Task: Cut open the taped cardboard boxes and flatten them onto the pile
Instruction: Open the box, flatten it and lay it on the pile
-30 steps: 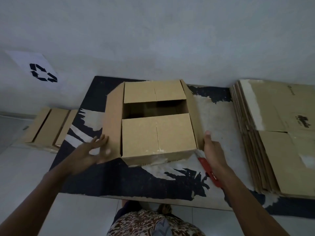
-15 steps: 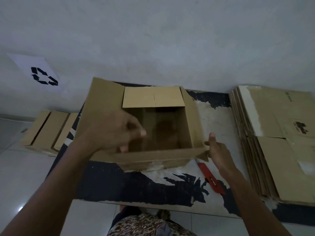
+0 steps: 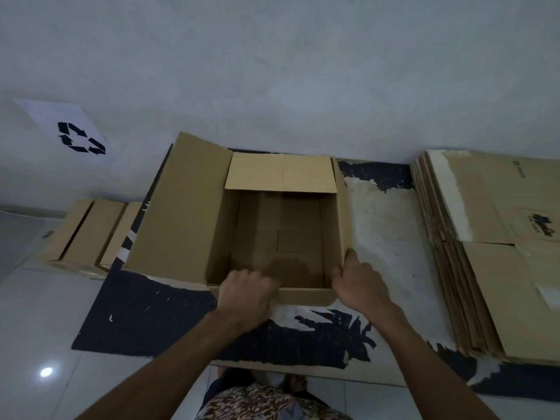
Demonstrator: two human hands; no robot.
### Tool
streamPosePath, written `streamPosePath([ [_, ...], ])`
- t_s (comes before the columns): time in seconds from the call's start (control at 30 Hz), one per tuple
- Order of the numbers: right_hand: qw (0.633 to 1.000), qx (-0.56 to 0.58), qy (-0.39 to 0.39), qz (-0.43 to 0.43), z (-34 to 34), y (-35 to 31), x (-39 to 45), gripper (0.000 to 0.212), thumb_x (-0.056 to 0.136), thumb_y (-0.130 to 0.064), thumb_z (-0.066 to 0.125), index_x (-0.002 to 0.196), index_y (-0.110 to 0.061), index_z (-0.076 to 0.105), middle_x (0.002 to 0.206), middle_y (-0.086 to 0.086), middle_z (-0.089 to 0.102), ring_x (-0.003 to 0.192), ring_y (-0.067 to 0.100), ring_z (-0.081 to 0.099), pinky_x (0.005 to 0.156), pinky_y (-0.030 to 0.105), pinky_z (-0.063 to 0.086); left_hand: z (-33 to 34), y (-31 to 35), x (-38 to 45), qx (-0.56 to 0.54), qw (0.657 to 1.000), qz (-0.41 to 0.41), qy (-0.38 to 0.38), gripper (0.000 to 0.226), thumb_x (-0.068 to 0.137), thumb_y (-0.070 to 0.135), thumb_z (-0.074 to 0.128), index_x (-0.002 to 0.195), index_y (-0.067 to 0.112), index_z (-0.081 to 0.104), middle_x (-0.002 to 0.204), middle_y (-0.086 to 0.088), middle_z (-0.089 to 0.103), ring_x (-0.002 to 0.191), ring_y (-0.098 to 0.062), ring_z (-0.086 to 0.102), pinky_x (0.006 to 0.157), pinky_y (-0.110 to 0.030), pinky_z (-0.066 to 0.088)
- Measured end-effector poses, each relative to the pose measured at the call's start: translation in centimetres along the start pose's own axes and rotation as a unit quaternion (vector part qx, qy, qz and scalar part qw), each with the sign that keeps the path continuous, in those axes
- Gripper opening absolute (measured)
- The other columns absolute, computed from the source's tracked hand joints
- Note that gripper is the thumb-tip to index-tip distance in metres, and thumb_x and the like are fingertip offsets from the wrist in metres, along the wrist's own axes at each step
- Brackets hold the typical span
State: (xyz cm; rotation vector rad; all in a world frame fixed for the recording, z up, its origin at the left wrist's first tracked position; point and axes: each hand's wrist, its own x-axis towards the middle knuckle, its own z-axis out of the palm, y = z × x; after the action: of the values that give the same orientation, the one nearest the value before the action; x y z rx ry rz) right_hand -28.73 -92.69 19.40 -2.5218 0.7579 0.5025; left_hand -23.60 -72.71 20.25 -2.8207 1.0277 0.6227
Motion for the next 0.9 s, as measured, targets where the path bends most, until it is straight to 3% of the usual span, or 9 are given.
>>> streamPosePath([
  [0.13, 0.999, -0.017, -0.014, 0.048, -1.4, -1.2, 0.5, 0.033, 0.096, -0.028, 0.055, 0.123, -0.011, 0.049, 0.106, 0.005, 0.056, 0.094, 0.022, 0.057, 0.083, 0.038, 0.051, -0.3, -1.6, 1.3, -0.067, 0.99, 0.063, -0.108, 0.03, 0.089, 0.039, 0.063, 0.116, 0.027, 0.058, 0.104, 0.004, 0.064, 0.094, -0.014, 0.061, 0.083, -0.034, 0.05],
  [0.23, 0.996, -0.001, 0.033, 0.081, -2.6, -2.2, 2.5, 0.069, 0.087, -0.029, 0.071, 0.143, -0.013, 0.034, 0.145, 0.02, 0.036, 0.13, 0.04, 0.042, 0.103, 0.054, 0.044, -0.7, -2.9, 3.0, -0.299, 0.926, 0.04, -0.226, 0.04, 0.085, 0.03, 0.067, 0.125, 0.029, 0.06, 0.11, 0.007, 0.065, 0.098, -0.009, 0.062, 0.086, -0.03, 0.054],
  [0.33, 0.994, 0.071, 0.069, 0.052, -1.8, -3.1, 4.0, 0.09, 0.086, -0.024, 0.073, 0.15, -0.025, 0.009, 0.149, 0.024, 0.029, 0.132, 0.045, 0.039, 0.104, 0.056, 0.043, -1.7, -3.4, 6.1, -0.426, 0.891, -0.021, -0.156, 0.042, 0.089, 0.016, 0.054, 0.129, 0.023, 0.062, 0.113, 0.007, 0.065, 0.097, -0.004, 0.057, 0.082, -0.023, 0.047],
  [0.43, 0.992, 0.089, 0.083, 0.028, -0.1, -3.4, 4.1, 0.098, 0.089, -0.009, 0.067, 0.153, -0.029, -0.004, 0.149, 0.025, 0.032, 0.129, 0.042, 0.045, 0.103, 0.052, 0.046, -2.8, -3.3, 8.9, -0.367, 0.926, -0.035, -0.078, 0.035, 0.096, 0.006, 0.044, 0.128, 0.007, 0.058, 0.109, -0.015, 0.063, 0.09, -0.023, 0.061, 0.068, -0.028, 0.045],
  [0.5, 0.986, 0.14, 0.092, 0.001, 0.5, -3.4, 4.0, 0.094, 0.089, -0.008, 0.066, 0.154, -0.027, 0.001, 0.134, 0.02, 0.049, 0.114, 0.035, 0.057, 0.095, 0.047, 0.053, -3.7, -3.4, 10.3, -0.349, 0.937, -0.019, -0.002, 0.048, 0.094, 0.0, 0.048, 0.141, 0.006, 0.045, 0.125, -0.017, 0.058, 0.113, -0.029, 0.058, 0.087, -0.035, 0.05],
  [0.57, 0.978, 0.186, 0.094, -0.022, 0.4, -3.4, 3.9, 0.087, 0.089, -0.016, 0.068, 0.152, -0.028, 0.01, 0.122, 0.014, 0.058, 0.103, 0.03, 0.063, 0.088, 0.048, 0.057, -5.3, -3.4, 11.5, -0.33, 0.935, 0.015, 0.129, 0.069, 0.09, -0.001, 0.054, 0.153, 0.01, 0.029, 0.148, -0.015, 0.043, 0.137, -0.03, 0.041, 0.112, -0.04, 0.038],
  [0.67, 0.975, 0.201, 0.095, -0.018, 0.3, -3.2, 4.0, 0.083, 0.092, -0.013, 0.065, 0.154, -0.025, 0.012, 0.119, 0.014, 0.06, 0.099, 0.031, 0.064, 0.087, 0.049, 0.057, -8.5, -3.5, 13.8, -0.286, 0.918, 0.022, 0.275, 0.082, 0.085, 0.0, 0.058, 0.157, 0.013, 0.019, 0.158, -0.019, 0.025, 0.146, -0.034, 0.024, 0.117, -0.038, 0.024],
  [0.8, 0.977, 0.192, 0.09, -0.012, 0.6, -3.0, 3.9, 0.09, 0.089, -0.004, 0.062, 0.155, -0.027, 0.006, 0.119, 0.015, 0.059, 0.096, 0.03, 0.063, 0.086, 0.046, 0.057, -11.0, -4.6, 18.1, -0.161, 0.964, -0.009, 0.211, 0.092, 0.088, 0.011, 0.062, 0.159, 0.024, 0.004, 0.165, -0.012, -0.006, 0.151, -0.036, -0.002, 0.122, -0.047, 0.009],
  [0.9, 0.982, 0.167, 0.083, 0.0, 0.5, -2.8, 4.1, 0.094, 0.089, -0.005, 0.063, 0.156, -0.025, 0.001, 0.113, 0.014, 0.06, 0.092, 0.027, 0.061, 0.086, 0.043, 0.056, -10.6, -5.8, 21.5, -0.119, 0.984, -0.025, 0.131, 0.072, 0.098, 0.027, 0.055, 0.158, 0.019, 0.015, 0.167, -0.006, -0.003, 0.152, -0.033, -0.005, 0.122, -0.055, 0.001],
])
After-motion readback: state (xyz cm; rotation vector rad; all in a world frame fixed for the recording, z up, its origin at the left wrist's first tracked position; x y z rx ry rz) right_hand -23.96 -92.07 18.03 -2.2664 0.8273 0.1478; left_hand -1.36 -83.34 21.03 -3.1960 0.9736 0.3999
